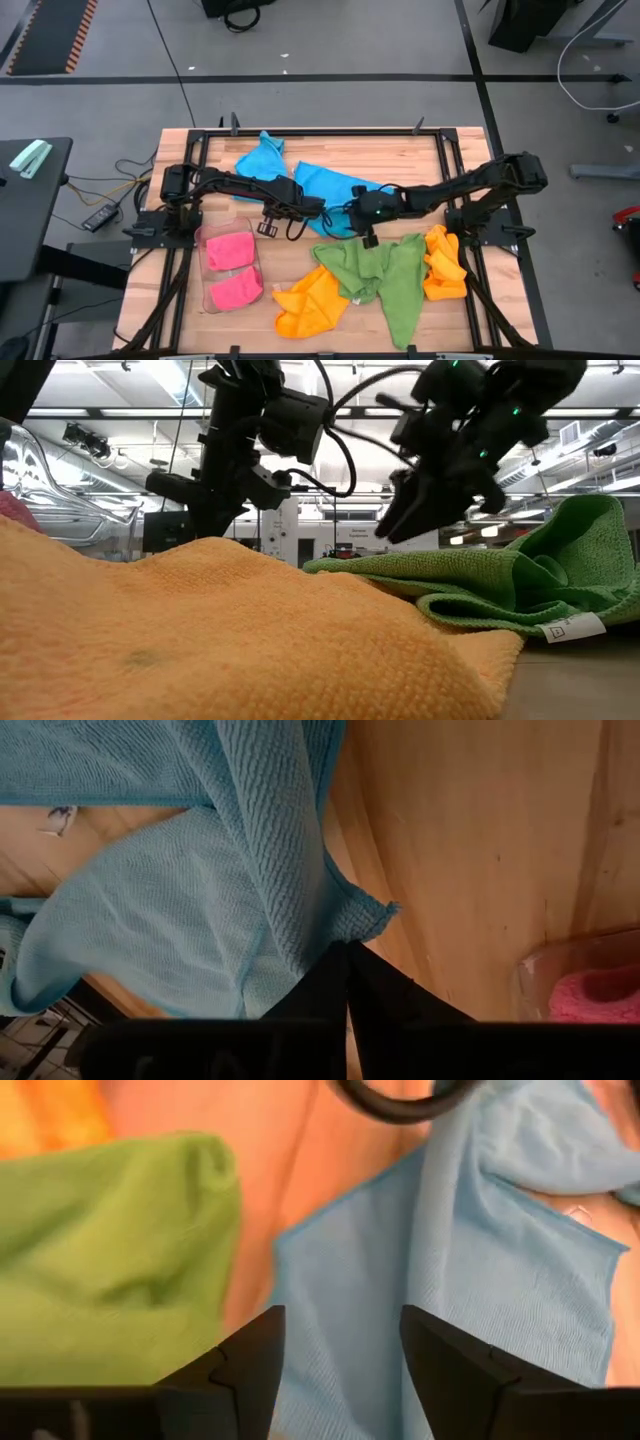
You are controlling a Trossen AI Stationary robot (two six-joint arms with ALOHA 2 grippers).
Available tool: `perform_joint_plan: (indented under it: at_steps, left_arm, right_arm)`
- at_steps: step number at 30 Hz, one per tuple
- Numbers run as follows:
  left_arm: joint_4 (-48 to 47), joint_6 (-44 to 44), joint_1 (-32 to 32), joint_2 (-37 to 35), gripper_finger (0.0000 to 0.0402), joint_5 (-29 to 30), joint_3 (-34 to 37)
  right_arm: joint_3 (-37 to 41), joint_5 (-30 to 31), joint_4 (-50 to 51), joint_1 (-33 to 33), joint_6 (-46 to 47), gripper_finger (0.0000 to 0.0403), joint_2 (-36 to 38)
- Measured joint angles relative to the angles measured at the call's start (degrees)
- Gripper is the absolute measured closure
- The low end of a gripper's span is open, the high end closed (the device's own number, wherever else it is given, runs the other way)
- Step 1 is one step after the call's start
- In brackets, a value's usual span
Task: Fold microfiber towels
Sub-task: Fold the bottom blue microfiber cloth
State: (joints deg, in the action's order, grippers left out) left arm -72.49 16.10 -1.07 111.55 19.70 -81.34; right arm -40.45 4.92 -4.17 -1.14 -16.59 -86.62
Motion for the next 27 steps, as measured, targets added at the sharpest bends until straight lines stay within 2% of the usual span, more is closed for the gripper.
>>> perform_joint_plan:
  at_steps: [3, 7, 12, 17, 20, 22, 27]
  left_arm:
    - [0.01, -0.13, -0.14, 0.0, 0.0396, -0.02, 0.0]
    - [0.02, -0.42, -0.14, 0.0, 0.0383, -0.02, 0.0]
    - [0.2, -0.32, -0.32, 0.0, 0.0381, -0.02, 0.0]
    - [0.33, -0.28, -0.69, 0.0, 0.0396, -0.02, 0.0]
    - [0.38, -0.17, -0.72, 0.0, 0.0391, -0.02, 0.0]
    - [0.58, 0.72, -0.73, 0.0, 0.0382, -0.02, 0.0]
    - [1.11, 1.09, -0.73, 0.0, 0.0379, -0.02, 0.0]
  right_arm:
    - [0.04, -0.78, -1.08, -0.87, 0.62, 0.0213, -3.69]
    - [0.1, -1.75, -1.77, -6.12, 2.1, 0.0224, -7.28]
    - [0.0, 1.78, -1.28, -12.56, 5.05, 0.0231, -7.96]
    - [0.04, -4.0, 2.75, -16.07, 11.04, 0.0235, -7.59]
    - [0.07, -5.19, 3.13, -17.09, 11.92, 0.0235, -6.27]
    - [0.07, -3.96, 3.23, -17.01, 10.94, 0.0235, -4.71]
    - [-0.04, 4.13, 2.62, -14.19, 8.11, 0.0235, -0.39]
